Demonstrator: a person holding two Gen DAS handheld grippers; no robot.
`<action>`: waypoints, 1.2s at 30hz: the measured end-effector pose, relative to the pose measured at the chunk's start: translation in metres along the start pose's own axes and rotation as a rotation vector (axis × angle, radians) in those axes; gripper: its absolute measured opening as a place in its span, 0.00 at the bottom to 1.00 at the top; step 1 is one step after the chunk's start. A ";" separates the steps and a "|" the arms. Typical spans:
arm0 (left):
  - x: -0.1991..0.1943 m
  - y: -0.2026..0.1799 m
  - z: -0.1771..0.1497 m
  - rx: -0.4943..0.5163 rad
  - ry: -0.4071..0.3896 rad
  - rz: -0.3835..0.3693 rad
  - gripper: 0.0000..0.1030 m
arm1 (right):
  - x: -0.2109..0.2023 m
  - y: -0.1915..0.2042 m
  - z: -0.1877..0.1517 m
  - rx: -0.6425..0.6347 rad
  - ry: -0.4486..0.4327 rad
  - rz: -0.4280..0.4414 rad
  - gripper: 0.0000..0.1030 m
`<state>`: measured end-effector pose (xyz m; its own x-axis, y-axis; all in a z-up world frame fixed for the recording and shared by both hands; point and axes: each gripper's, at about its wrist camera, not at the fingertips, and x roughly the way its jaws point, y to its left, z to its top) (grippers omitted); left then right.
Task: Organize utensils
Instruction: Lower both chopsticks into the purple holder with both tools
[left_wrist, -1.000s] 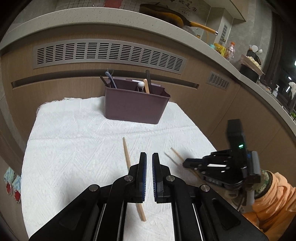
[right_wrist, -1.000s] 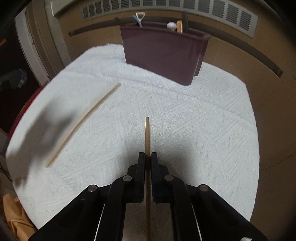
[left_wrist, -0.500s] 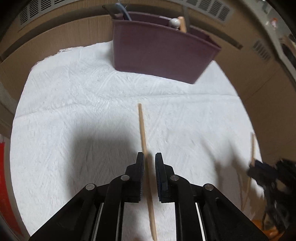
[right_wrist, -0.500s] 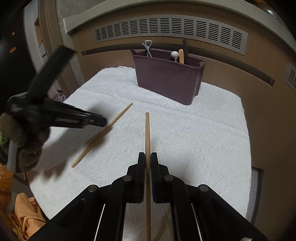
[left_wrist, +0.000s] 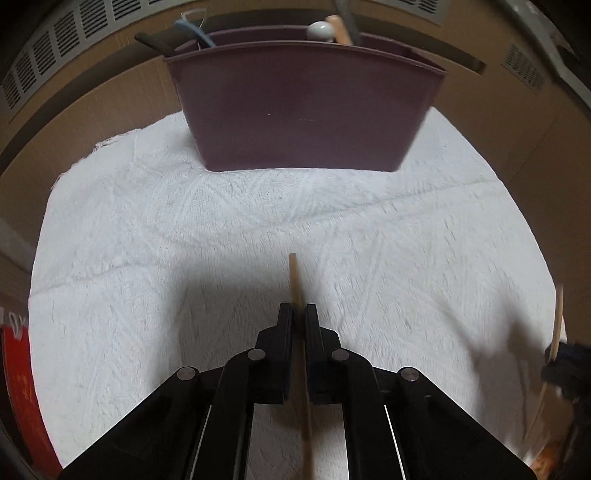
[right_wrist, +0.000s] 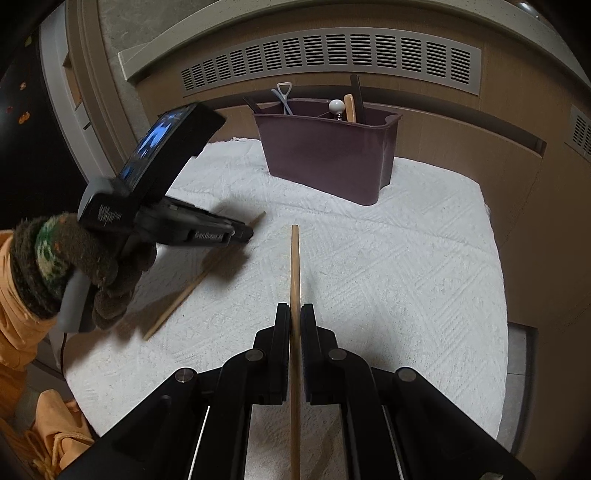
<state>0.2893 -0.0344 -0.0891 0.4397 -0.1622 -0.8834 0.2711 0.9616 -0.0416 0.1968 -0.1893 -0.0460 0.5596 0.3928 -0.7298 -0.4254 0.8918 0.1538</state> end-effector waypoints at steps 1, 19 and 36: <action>-0.006 0.001 -0.008 -0.018 -0.017 -0.017 0.05 | -0.003 0.001 0.000 0.002 -0.005 0.000 0.06; -0.269 0.010 0.040 -0.014 -0.816 -0.116 0.05 | -0.156 0.032 0.128 -0.096 -0.542 -0.107 0.06; -0.192 0.044 0.176 -0.001 -0.834 -0.079 0.05 | -0.066 -0.024 0.232 -0.092 -0.497 -0.159 0.06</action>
<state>0.3676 -0.0002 0.1611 0.9089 -0.3391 -0.2426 0.3270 0.9407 -0.0898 0.3352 -0.1841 0.1535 0.8826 0.3329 -0.3320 -0.3556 0.9346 -0.0083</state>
